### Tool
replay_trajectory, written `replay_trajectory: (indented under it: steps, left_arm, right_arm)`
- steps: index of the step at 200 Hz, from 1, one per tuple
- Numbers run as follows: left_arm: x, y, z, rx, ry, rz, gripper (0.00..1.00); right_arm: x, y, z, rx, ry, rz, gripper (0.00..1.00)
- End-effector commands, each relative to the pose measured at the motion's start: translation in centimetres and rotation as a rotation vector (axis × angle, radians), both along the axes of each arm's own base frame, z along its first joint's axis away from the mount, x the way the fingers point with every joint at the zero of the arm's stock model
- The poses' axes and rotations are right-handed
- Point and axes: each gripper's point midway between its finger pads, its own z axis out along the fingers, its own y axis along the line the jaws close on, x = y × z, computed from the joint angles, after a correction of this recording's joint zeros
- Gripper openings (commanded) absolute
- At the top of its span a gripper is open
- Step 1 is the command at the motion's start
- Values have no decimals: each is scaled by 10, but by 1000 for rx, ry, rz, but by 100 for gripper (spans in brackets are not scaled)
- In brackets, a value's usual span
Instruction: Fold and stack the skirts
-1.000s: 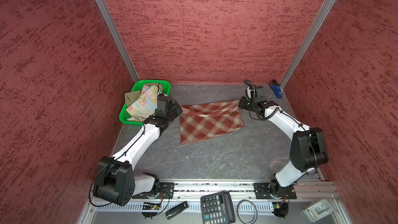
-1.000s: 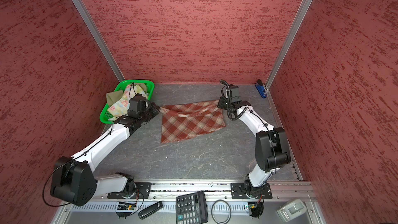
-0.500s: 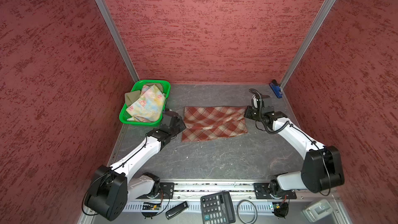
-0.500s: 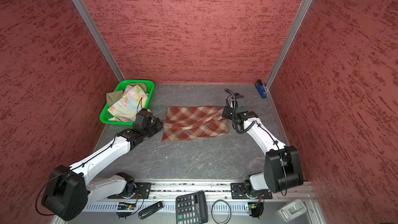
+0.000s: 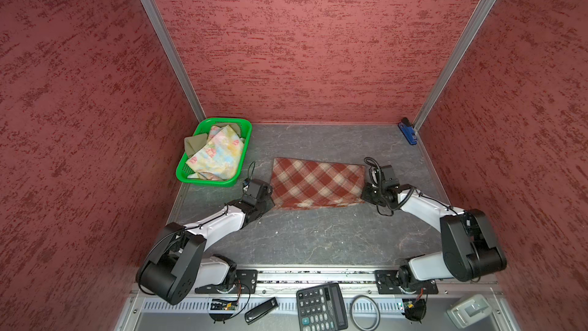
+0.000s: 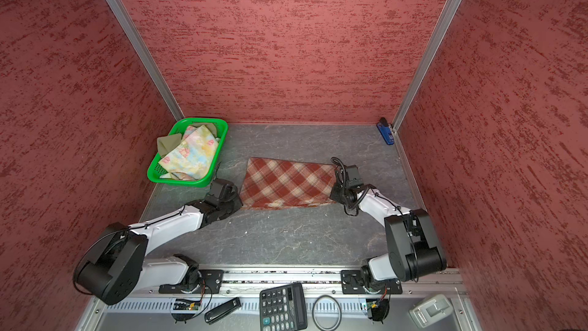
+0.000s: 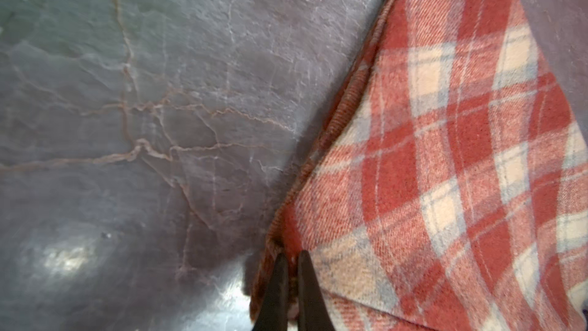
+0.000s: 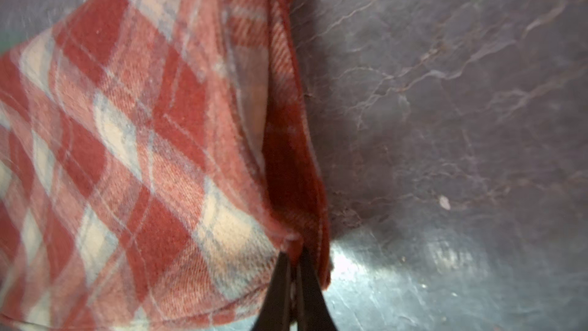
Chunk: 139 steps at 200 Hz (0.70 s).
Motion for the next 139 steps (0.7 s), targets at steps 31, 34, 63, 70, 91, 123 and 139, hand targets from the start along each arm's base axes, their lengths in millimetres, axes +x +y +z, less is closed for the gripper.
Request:
replay_trajectory:
  steps: [31,34,63,70,91,123,139]
  left_arm:
    - [15,-4,43,26,-124,-16,57]
    - [16,-5,48,35,-136,-22,59]
    - [24,-15,83,111,-223,-86,74]
    - [25,-16,89,140,-237,-98,76]
    - [33,-29,103,209,-280,-173,82]
    - [51,-45,95,321,-213,-288,88]
    - [60,-48,84,340,-167,-314,89]
  right_arm:
    - [18,-10,46,-29,-129,-44,52]
    - [20,-11,51,-32,-139,-46,54]
    - [31,-12,87,-54,-213,-37,61]
    - [33,-13,88,-61,-212,-35,62]
    - [39,-10,82,-56,-201,-25,66]
    - [38,-3,57,-33,-147,-10,72]
    - [36,-3,46,-21,-131,-14,74]
